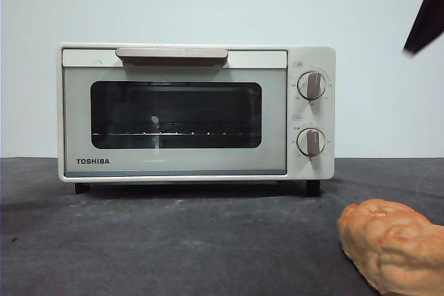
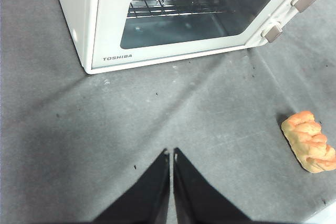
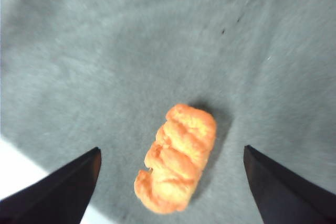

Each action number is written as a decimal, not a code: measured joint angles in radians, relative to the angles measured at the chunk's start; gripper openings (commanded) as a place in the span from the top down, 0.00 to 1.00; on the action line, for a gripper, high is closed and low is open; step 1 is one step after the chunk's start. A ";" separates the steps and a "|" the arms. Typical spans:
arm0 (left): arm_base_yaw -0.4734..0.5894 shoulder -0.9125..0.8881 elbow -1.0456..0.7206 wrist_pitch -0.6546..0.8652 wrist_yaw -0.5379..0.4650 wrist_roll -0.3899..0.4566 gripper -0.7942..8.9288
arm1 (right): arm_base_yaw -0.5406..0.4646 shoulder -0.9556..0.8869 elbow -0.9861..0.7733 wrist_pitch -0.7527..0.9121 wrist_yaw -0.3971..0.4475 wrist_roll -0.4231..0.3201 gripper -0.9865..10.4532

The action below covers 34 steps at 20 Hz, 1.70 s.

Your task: The left arm flap open the oven, the right arm pick bread and place it into oven, the left arm flap close the oven

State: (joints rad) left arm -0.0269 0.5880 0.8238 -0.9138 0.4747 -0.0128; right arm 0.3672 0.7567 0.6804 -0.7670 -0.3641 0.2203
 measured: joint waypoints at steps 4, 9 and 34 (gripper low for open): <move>0.000 0.000 0.000 0.000 0.000 0.000 0.90 | 0.156 0.058 -0.116 0.142 0.105 0.116 0.54; 0.000 0.000 0.000 0.001 0.000 0.000 0.90 | 0.325 0.201 -0.148 0.265 0.311 0.209 0.51; -0.074 0.030 0.000 0.126 0.001 -0.051 0.90 | 0.403 0.326 -0.114 0.365 0.414 0.255 0.74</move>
State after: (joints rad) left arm -0.1005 0.6178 0.8242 -0.7879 0.4755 -0.0635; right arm 0.7700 1.0828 0.5663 -0.4015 0.0498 0.4755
